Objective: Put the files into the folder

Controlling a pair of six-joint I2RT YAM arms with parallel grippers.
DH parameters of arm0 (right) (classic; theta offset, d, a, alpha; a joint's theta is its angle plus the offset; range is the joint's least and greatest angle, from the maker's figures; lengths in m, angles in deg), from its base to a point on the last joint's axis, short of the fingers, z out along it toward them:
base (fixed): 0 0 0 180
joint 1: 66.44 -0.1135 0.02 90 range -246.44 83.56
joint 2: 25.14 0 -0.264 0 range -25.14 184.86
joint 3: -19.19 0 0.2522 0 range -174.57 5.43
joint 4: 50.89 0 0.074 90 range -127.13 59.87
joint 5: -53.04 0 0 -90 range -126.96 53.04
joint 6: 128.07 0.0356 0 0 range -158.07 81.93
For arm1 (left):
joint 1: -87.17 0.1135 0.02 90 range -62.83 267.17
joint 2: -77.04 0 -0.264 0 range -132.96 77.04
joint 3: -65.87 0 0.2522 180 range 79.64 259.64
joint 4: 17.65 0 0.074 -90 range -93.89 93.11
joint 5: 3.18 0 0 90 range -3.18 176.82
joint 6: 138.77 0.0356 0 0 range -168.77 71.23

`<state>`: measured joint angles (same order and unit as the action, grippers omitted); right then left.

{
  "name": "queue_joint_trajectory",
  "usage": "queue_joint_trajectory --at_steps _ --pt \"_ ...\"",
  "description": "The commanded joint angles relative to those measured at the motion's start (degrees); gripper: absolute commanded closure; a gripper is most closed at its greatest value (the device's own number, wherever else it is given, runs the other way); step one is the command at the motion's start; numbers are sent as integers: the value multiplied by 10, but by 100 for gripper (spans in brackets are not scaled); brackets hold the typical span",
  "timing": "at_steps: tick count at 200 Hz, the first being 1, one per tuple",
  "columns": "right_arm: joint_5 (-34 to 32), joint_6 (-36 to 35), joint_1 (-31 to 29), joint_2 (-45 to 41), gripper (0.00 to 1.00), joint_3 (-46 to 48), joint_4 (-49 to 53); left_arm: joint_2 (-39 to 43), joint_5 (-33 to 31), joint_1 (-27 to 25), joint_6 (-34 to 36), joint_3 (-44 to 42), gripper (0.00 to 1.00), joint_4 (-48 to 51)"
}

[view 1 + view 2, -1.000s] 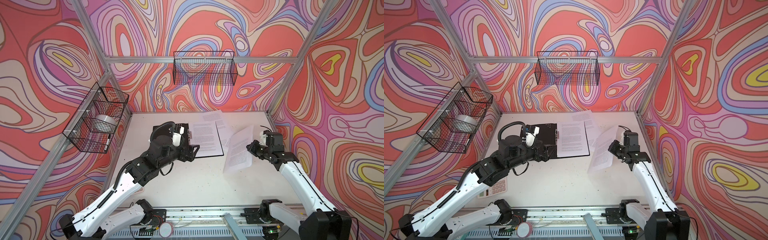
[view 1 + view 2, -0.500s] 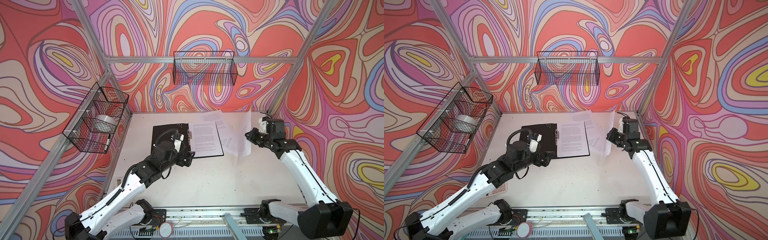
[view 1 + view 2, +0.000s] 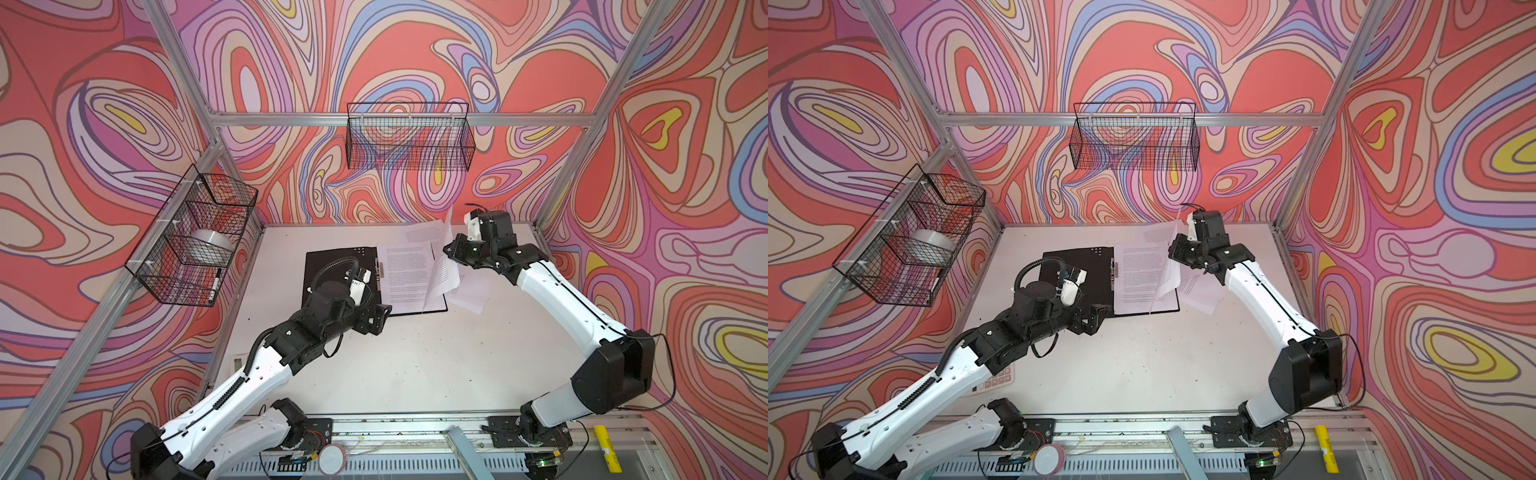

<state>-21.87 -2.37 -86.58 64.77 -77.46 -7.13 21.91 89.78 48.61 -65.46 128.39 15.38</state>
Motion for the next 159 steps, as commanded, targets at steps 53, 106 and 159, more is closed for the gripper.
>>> queue_joint_trajectory --at_steps 53,106,159 --pt "91 16 -23 78 100 -49 -91 -10 13 6 6 0 1 -11" --pt "88 -3 36 112 100 23 -116 -10 18 7 5 0 1 -11" --pt "53 -39 71 226 100 62 -149 -9 23 9 3 0 1 -12"
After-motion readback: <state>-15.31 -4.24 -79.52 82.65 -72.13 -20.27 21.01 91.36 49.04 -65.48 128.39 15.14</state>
